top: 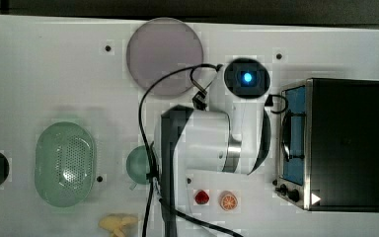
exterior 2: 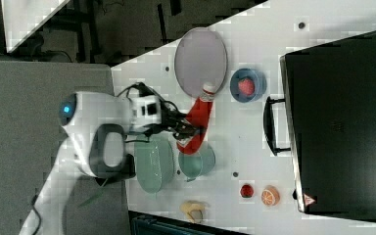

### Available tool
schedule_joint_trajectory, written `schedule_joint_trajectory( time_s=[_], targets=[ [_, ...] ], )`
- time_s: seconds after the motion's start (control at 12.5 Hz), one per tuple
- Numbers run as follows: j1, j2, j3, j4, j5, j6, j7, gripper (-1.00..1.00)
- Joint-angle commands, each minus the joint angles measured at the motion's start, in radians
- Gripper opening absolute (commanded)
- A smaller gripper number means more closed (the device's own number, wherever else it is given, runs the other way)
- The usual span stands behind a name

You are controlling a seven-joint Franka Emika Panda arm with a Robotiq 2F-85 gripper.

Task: Pick ketchup from strainer and place it on the table

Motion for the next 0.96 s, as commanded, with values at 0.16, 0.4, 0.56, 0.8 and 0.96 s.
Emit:
schedule_joint_trajectory(
  time_s=[0.16, 0.4, 0.56, 0.8, 0.96],
  targets=[
    [0.02, 0.034, 0.011, -0.129, 0.004, 0.193, -0.046, 0.21],
    [0.019, 0.1, 0.004, -0.175, -0.023, 0.292, -0.046, 0.21],
    [0.019, 0.133, -0.004, -0.178, -0.086, 0.324, -0.046, 0.47],
    [0.019, 0.122, 0.0, -0.171, -0.11, 0.329, -0.045, 1.0],
    [0.019, 0.072, 0.016, -0.151, -0.1, 0.329, -0.032, 1.0]
  ],
)
